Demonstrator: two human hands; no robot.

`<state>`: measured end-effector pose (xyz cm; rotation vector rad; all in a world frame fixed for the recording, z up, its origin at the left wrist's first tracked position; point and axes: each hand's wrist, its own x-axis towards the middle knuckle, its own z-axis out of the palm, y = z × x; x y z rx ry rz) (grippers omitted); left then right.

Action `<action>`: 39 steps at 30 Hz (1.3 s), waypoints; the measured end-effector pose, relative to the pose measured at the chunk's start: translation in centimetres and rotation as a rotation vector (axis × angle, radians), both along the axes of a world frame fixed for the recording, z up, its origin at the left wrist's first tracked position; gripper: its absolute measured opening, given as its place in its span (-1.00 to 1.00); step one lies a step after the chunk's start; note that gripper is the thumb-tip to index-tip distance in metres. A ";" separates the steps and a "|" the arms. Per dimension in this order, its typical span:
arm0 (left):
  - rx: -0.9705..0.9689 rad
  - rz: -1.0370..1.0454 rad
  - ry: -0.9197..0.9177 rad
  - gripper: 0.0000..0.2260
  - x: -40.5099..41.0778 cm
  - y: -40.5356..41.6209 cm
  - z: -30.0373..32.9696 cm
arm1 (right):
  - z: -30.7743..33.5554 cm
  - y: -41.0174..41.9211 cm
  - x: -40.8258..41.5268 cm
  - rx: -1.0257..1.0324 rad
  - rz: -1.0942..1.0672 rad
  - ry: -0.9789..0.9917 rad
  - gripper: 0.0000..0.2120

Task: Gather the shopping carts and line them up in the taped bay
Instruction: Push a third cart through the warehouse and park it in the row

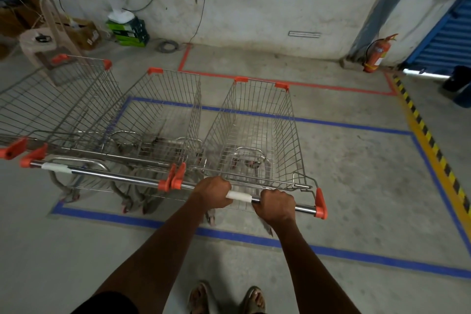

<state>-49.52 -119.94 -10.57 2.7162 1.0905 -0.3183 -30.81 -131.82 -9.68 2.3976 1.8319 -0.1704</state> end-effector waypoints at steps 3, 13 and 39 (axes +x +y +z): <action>0.034 -0.053 -0.057 -0.73 -0.5 -0.4 0.5 | 0.2 0.0 0.1 0.001 0.027 0.042 -0.53; 0.161 0.084 -0.326 -0.66 -4.5 -4.4 2.8 | 0.5 -1.0 -0.4 0.149 0.192 0.070 -0.17; 0.347 1.550 -0.401 -0.77 -53.5 -51.0 5.4 | 6.7 -18.6 -60.7 0.358 1.587 0.520 -0.92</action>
